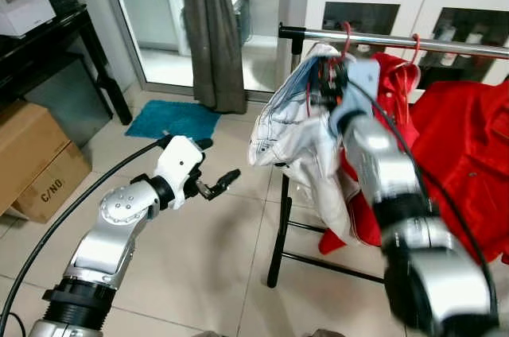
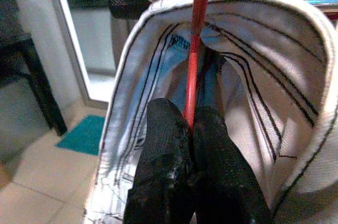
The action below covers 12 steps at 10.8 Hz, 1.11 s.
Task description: Hang hanger
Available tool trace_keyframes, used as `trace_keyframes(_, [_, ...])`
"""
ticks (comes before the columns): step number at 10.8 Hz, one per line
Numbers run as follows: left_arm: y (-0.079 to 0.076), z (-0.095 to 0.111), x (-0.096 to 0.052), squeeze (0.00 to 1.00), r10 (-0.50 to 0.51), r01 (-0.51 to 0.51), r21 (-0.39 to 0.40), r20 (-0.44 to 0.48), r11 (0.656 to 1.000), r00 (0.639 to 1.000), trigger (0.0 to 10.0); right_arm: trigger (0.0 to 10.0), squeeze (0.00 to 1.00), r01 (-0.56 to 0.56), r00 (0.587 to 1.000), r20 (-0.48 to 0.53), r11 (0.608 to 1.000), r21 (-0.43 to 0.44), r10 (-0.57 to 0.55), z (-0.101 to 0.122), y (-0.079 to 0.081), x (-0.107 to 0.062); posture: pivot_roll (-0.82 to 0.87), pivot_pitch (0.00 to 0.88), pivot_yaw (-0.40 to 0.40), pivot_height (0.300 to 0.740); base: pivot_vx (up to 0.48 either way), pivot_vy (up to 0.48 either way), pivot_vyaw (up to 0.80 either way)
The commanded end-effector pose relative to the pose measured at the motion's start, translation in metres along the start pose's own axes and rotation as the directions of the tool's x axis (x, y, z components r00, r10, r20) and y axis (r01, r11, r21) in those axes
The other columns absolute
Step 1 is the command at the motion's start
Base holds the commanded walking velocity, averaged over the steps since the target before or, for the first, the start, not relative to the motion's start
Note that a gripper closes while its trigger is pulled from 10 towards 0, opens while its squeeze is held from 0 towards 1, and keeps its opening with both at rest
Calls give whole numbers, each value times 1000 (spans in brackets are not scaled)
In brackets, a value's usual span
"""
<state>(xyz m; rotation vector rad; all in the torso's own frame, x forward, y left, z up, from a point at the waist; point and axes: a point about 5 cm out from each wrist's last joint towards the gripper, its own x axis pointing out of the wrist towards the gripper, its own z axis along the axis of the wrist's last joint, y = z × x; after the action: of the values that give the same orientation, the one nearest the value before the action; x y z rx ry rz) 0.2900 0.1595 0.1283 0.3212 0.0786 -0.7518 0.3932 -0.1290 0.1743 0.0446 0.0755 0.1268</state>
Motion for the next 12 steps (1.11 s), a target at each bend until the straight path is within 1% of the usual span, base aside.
trace_keyframes(1, [0,3,-2,275,-15,15,2,2,1000,1000,10000,10000,0,17,997,80,1000,-5,-16,24,0,5,-55,0,57,740,0,0,0])
trace_keyframes(2, [-1,10,-4,275,-23,23,3,16,1000,1000,10000,10000,0,28,998,54,999,24,-29,30,-1,14,-43,14,57,740,0,0,0])
trace_keyframes(3, [-1,13,-6,278,-21,21,1,23,1000,1000,10000,10000,0,28,999,43,999,32,-29,32,-1,17,-39,21,57,740,0,0,0])
trace_keyframes(4, [0,24,-9,278,-18,19,-10,63,1000,998,10000,10000,0,41,999,-4,998,37,-41,32,0,21,-24,54,56,740,0,0,0])
trace_keyframes(6, [-1,38,-10,278,-37,39,-22,110,999,993,10000,10000,0,82,995,-53,996,32,-81,31,-2,23,-15,77,55,740,0,0,0])
trace_keyframes(7, [-4,41,-13,278,-45,48,-23,112,999,993,10000,10000,0,101,992,-76,994,35,-98,30,-4,24,-6,96,52,740,0,0,0])
trace_keyframes(8, [-7,42,-16,278,-57,60,-27,108,998,993,10000,10000,0,118,990,-88,991,56,-113,33,-6,24,6,118,49,740,0,0,0])
trace_keyframes(10, [-12,42,-21,278,-75,78,-35,91,996,993,10000,10000,0,131,987,-99,989,65,-124,35,-8,25,30,149,50,740,0,0,0])
trace_keyframes(11, [-13,42,-24,278,-79,82,-35,82,996,993,10000,10000,0,137,989,-69,989,61,-132,40,-10,25,36,156,49,740,0,0,0])
trace_keyframes(12, [-14,45,-27,278,-77,80,-36,84,996,993,10000,10000,0,102,995,-14,989,105,-101,46,-8,26,47,167,48,740,0,0,0])
